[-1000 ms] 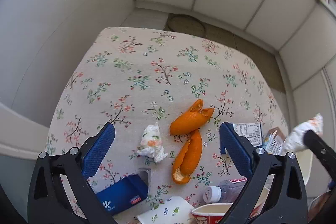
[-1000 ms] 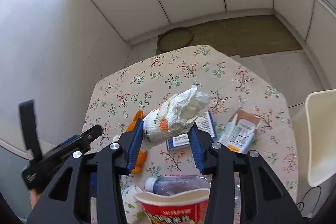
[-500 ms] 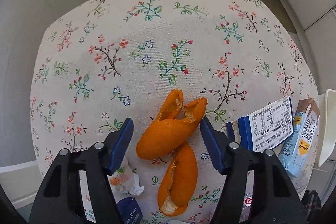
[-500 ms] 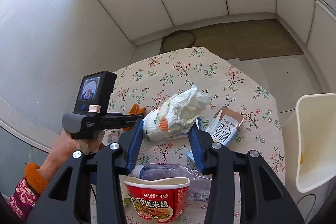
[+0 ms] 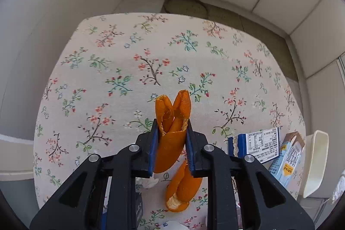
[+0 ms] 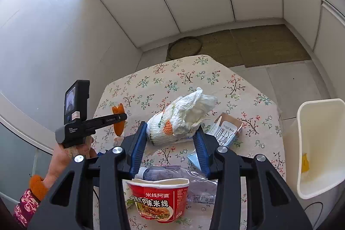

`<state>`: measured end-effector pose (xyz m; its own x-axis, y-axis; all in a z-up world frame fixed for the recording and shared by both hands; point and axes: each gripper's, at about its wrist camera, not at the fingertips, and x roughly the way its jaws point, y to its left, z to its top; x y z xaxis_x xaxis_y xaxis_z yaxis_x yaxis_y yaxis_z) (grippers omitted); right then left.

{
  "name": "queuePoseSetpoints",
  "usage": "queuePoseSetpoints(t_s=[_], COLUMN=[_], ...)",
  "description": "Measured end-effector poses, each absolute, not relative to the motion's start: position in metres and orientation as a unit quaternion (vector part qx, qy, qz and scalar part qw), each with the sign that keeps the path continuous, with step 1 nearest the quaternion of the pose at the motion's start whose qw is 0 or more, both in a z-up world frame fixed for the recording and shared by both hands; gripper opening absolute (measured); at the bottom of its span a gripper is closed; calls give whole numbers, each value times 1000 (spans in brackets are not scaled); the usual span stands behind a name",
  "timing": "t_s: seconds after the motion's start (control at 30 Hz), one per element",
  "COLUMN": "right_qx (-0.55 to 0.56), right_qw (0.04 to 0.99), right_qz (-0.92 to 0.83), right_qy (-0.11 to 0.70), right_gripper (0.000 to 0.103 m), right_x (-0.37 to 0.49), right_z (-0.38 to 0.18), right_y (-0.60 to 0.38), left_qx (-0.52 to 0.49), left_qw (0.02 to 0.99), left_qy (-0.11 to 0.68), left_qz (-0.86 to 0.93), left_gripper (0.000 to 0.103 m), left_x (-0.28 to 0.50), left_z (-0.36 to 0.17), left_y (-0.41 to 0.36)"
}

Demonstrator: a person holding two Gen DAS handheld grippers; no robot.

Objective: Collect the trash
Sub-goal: 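Carry the tissue and orange peel in both tools over the white bin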

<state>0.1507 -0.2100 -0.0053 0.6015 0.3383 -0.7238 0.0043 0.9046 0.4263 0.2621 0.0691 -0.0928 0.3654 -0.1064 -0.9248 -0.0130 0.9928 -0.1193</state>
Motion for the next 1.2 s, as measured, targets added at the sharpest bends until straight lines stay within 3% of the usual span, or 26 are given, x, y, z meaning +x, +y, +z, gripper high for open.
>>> queuePoseSetpoints(t_s=[0.33, 0.67, 1.2], right_qx=[164, 87, 74], right_qw=[900, 945, 956], right_qz=[104, 54, -51], right_qy=[390, 312, 279], right_gripper=[43, 43, 43], right_x=[121, 74, 47], right_z=[18, 39, 41], right_y=[-210, -223, -303], left_qx=[-59, -120, -92], left_qw=[908, 952, 955], left_qy=[414, 279, 245], left_qz=[15, -26, -141], left_gripper=[22, 22, 22], left_x=[171, 112, 95], left_z=[4, 65, 69], left_y=[67, 28, -89])
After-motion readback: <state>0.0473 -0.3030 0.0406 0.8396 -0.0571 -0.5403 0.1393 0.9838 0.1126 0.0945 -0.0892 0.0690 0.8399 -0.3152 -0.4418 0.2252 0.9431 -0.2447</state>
